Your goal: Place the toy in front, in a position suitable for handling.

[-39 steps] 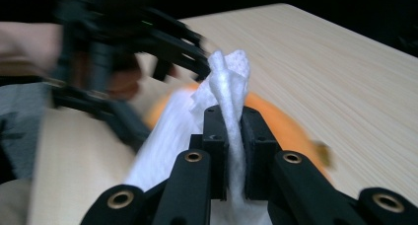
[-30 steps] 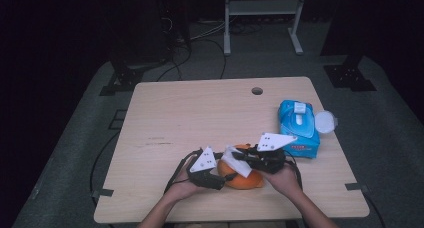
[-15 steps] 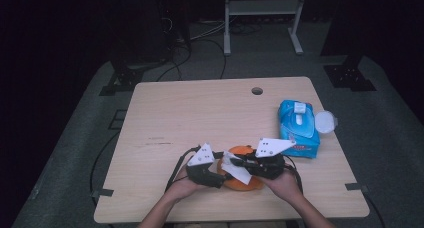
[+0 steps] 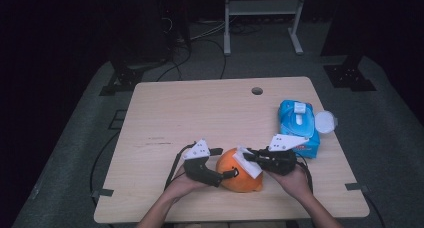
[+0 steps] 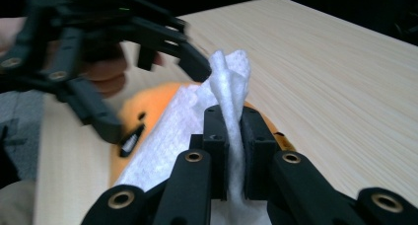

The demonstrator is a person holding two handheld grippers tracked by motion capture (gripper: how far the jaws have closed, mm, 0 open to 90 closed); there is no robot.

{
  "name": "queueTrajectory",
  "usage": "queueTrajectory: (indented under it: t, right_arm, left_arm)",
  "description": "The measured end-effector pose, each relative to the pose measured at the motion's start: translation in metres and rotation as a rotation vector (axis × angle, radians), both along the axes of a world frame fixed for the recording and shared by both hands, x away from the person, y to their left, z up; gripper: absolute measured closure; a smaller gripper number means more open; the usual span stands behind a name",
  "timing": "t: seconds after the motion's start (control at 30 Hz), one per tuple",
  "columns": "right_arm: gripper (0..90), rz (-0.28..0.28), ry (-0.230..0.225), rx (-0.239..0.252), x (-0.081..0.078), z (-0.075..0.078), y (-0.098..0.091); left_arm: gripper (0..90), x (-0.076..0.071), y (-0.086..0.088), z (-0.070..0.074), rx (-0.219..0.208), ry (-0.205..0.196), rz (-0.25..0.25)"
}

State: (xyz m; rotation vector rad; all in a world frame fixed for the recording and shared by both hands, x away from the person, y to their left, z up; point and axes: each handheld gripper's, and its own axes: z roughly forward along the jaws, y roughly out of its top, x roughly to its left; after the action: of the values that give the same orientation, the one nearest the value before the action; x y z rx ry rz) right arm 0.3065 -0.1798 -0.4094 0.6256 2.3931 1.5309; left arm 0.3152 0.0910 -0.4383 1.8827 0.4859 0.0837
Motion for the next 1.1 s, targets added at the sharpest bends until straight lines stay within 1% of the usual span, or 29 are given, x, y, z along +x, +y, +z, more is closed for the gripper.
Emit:
queueTrajectory:
  t: [0.03, 0.07, 0.1, 0.17, 0.2, 0.23, 0.33, 0.43, 0.53, 0.6, 0.67, 0.73, 0.8, 0.83, 0.87, 0.9, 0.93, 1.0, 1.03, 1.1]
  right_arm:
    - [82.0, 0.019, -0.004, 0.001, -0.003, 0.001, 0.005]
    - [82.0, 0.036, -0.002, 0.003, -0.005, 0.002, 0.01]
    - [82.0, 0.06, -0.007, 0.002, -0.008, 0.002, 0.018]
    - [81.9, 0.089, -0.016, -0.003, -0.009, 0.003, 0.029]
    - [82.0, 0.092, -0.025, -0.006, -0.009, 0.003, 0.033]
    - [82.0, 0.088, -0.027, -0.009, -0.007, 0.004, 0.035]
    - [82.0, 0.06, -0.017, 0.0, 0.0, 0.003, 0.031]
    - [82.0, 0.011, -0.014, 0.0, 0.006, 0.002, 0.018]
    - [82.0, -0.021, -0.008, -0.006, 0.008, -0.001, 0.004]
    - [82.0, -0.033, 0.001, -0.007, 0.006, -0.003, -0.004]
    - [82.0, -0.035, -0.004, -0.012, 0.003, -0.004, -0.008]
    - [82.0, -0.026, -0.016, -0.011, -0.001, -0.002, -0.004]
    - [81.9, 0.009, -0.022, -0.003, -0.004, 0.0, 0.005]
    - [81.8, 0.031, -0.027, -0.01, -0.007, 0.001, 0.014]
    - [81.7, 0.048, -0.044, -0.022, -0.008, 0.001, 0.02]
    - [81.8, 0.057, -0.052, -0.033, -0.01, 0.002, 0.024]
    - [81.8, 0.06, -0.062, -0.041, -0.009, 0.002, 0.025]
    - [81.8, 0.04, -0.046, -0.031, -0.004, 0.003, 0.02]
    - [81.8, 0.016, -0.035, -0.027, 0.0, 0.002, 0.013]
    - [81.7, -0.025, 0.002, -0.014, 0.009, -0.001, -0.002]
  left_arm:
    - [14.6, -0.001, -0.001, 0.0, 0.004, -0.004, -0.005]
    - [16.9, -0.003, -0.003, -0.001, 0.037, -0.028, -0.012]
    - [21.3, -0.004, -0.004, -0.002, 0.046, -0.043, -0.018]
    - [24.8, -0.006, -0.005, -0.001, 0.059, -0.064, -0.03]
    - [25.4, -0.008, -0.005, 0.0, 0.073, -0.082, -0.034]
    - [25.9, -0.008, -0.005, 0.001, 0.078, -0.087, -0.035]
    - [27.1, -0.009, -0.003, 0.0, 0.083, -0.1, -0.043]
    - [27.0, -0.008, -0.001, -0.002, 0.077, -0.089, -0.042]
    - [26.6, -0.006, 0.003, -0.003, 0.074, -0.072, -0.037]
    - [26.6, -0.006, 0.006, -0.005, 0.073, -0.068, -0.032]
    - [26.8, -0.006, 0.007, -0.005, 0.073, -0.062, -0.025]
    - [26.9, -0.006, 0.007, -0.006, 0.076, -0.06, -0.014]
    - [27.0, -0.006, 0.005, -0.006, 0.075, -0.061, -0.011]
    - [26.9, -0.007, 0.005, -0.006, 0.077, -0.058, -0.014]
    - [27.0, -0.007, 0.006, -0.006, 0.078, -0.059, -0.016]
    - [26.9, -0.007, 0.007, -0.006, 0.082, -0.06, -0.017]
    - [26.9, -0.007, 0.008, -0.006, 0.077, -0.054, -0.02]
    - [26.9, -0.007, 0.01, -0.006, 0.073, -0.051, -0.028]
    - [26.8, -0.007, 0.01, -0.006, 0.072, -0.047, -0.029]
    - [26.3, -0.006, 0.011, -0.006, 0.062, -0.037, -0.031]
